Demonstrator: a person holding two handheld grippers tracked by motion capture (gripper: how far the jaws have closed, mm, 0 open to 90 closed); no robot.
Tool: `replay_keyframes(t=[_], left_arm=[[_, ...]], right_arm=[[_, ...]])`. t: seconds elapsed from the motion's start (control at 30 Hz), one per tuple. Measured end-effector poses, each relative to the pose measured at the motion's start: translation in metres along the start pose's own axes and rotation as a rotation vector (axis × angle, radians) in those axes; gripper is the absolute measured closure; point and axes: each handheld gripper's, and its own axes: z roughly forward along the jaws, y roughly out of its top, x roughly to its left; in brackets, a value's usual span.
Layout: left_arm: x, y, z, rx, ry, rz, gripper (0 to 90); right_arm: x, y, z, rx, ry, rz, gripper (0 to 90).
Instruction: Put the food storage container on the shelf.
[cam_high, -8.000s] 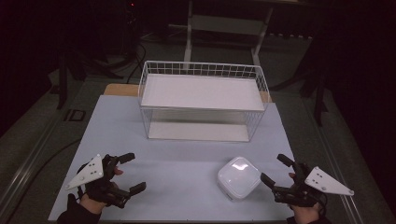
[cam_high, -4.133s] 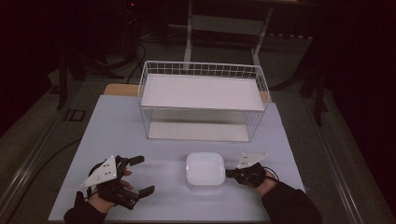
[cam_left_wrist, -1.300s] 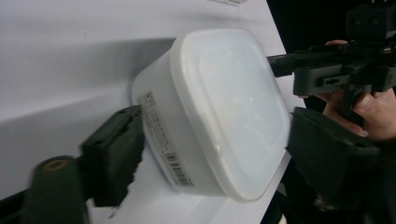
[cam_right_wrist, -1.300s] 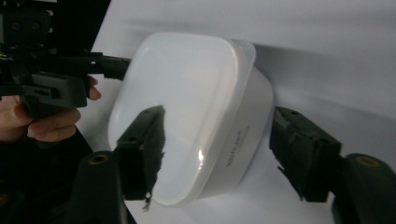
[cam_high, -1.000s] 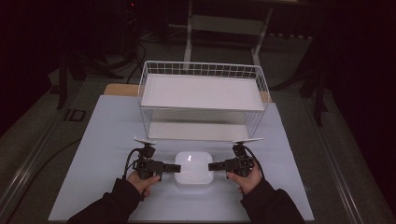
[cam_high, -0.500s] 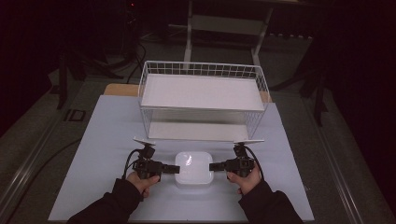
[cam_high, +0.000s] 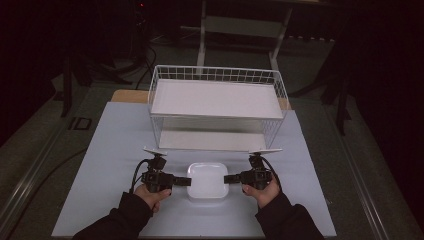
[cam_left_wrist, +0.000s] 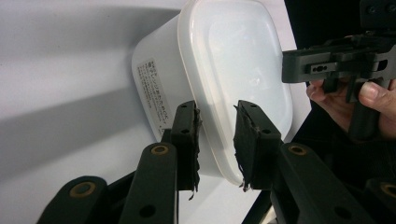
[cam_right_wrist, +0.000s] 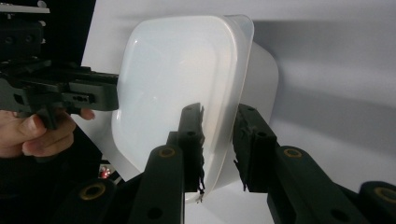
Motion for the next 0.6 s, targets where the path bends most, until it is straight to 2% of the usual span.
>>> replay_keyframes(t=[0.2, 0.33, 0.57, 0.6], left_arm=[[-0.005, 0.000, -0.006, -0.048, 0.018, 0.006, 77.8], [-0.005, 0.001, -0.005, -0.046, 0.016, 0.013, 77.9], [-0.013, 0.006, -0.010, -0.060, 0.026, 0.047, 78.0], [-0.018, 0.008, -0.012, -0.062, 0.033, 0.065, 77.9]], right_arm=[[0.008, 0.000, -0.007, -0.027, -0.019, -0.028, 78.1], [0.008, 0.001, -0.007, -0.025, -0.024, -0.031, 78.3], [0.012, 0.004, -0.014, -0.049, -0.022, -0.049, 78.4], [0.015, 0.006, -0.017, -0.059, -0.027, -0.063, 78.4]])
